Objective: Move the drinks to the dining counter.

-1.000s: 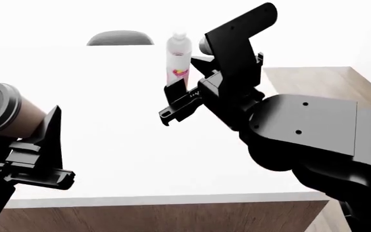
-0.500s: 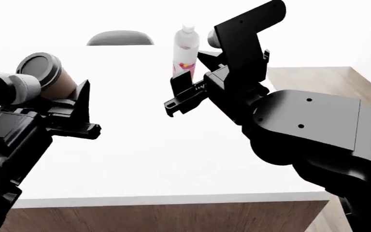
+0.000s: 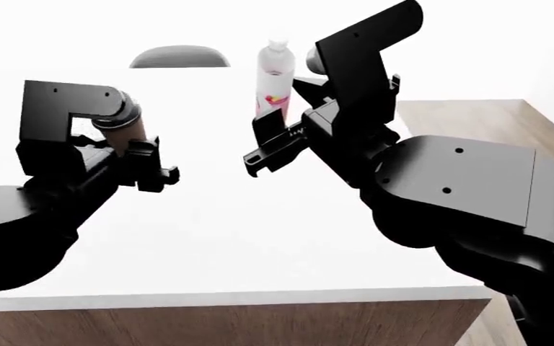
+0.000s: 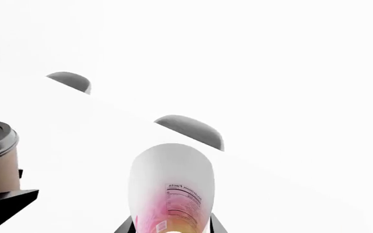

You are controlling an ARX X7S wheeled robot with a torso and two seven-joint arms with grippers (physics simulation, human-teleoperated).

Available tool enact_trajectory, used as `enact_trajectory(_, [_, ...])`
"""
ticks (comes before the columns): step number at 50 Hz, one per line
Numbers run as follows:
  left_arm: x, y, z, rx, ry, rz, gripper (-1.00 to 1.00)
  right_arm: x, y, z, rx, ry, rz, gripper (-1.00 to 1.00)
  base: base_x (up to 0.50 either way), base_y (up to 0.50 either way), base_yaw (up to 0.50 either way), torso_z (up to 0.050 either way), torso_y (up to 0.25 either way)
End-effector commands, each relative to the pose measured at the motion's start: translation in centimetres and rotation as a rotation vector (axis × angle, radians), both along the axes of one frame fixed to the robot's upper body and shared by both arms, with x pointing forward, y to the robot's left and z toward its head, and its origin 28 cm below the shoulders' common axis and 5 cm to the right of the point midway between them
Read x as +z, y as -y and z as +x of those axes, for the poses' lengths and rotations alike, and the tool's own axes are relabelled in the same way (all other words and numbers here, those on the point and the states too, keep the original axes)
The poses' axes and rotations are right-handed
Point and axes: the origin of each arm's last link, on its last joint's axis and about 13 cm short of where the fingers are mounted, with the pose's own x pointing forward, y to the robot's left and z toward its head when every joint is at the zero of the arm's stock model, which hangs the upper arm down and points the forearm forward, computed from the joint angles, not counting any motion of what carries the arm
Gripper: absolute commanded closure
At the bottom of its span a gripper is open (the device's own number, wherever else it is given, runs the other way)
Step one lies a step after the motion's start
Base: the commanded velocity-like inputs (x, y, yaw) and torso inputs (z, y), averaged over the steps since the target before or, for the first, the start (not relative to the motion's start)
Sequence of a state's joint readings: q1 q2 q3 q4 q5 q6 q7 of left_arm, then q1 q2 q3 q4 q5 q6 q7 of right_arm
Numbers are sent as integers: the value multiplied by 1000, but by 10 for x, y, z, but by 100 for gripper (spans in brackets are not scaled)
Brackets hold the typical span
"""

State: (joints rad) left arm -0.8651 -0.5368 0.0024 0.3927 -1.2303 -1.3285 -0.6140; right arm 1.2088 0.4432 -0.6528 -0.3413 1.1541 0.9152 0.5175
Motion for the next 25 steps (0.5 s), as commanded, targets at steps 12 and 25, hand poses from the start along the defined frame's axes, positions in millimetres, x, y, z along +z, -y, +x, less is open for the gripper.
enact_trajectory(12, [-23, -2, 0, 49, -56, 53, 100, 3, 0, 3, -15, 31, -1, 100, 0, 0, 0, 1, 1])
enact_trajectory(25, [-26, -3, -2, 50, -75, 68, 100, 3, 0, 5, -17, 31, -3, 100, 0, 0, 0, 0, 2])
